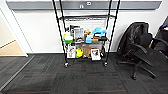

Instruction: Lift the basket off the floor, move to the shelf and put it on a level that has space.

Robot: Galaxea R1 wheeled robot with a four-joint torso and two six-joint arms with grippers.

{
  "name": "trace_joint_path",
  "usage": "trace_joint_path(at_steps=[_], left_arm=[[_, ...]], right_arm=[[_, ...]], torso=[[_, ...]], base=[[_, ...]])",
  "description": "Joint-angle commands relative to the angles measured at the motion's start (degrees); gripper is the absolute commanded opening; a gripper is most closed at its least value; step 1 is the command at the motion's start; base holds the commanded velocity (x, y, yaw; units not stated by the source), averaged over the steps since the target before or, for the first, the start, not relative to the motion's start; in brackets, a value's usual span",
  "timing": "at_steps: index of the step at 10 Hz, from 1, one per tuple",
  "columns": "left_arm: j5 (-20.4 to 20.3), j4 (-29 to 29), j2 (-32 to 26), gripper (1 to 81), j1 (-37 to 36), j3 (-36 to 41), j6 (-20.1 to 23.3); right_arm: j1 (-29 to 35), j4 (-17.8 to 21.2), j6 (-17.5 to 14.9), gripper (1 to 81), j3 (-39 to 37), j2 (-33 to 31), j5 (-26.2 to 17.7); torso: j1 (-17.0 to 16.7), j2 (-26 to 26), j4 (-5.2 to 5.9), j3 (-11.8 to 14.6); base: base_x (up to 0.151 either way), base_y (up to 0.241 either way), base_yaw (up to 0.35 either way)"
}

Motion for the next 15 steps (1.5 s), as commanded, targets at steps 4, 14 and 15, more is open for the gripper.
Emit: trace_joint_path(at_steps=[4,14,15], left_arm=[[2.47,-0.41,0.05,81.1,-6.46,0.95,0.26],[-0.87,-0.15,1.28,81.1,-8.66,0.95,0.26],[-0.87,-0.15,1.45,81.1,-8.66,0.95,0.26]], right_arm=[[6.06,1.16,0.20,81.1,-0.12,-0.33,-2.20],[7.03,1.95,4.77,81.1,0.14,1.16,-1.41],[6.86,1.86,4.77,81.1,0.14,1.16,-1.32]], torso=[[0.29,-0.22,0.00,-4.26],[0.35,-0.22,0.00,-4.89],[0.35,-0.22,0.00,-4.89]], base=[[0.000,0.000,0.000],[0.000,0.000,0.000],[0.000,0.000,0.000]])
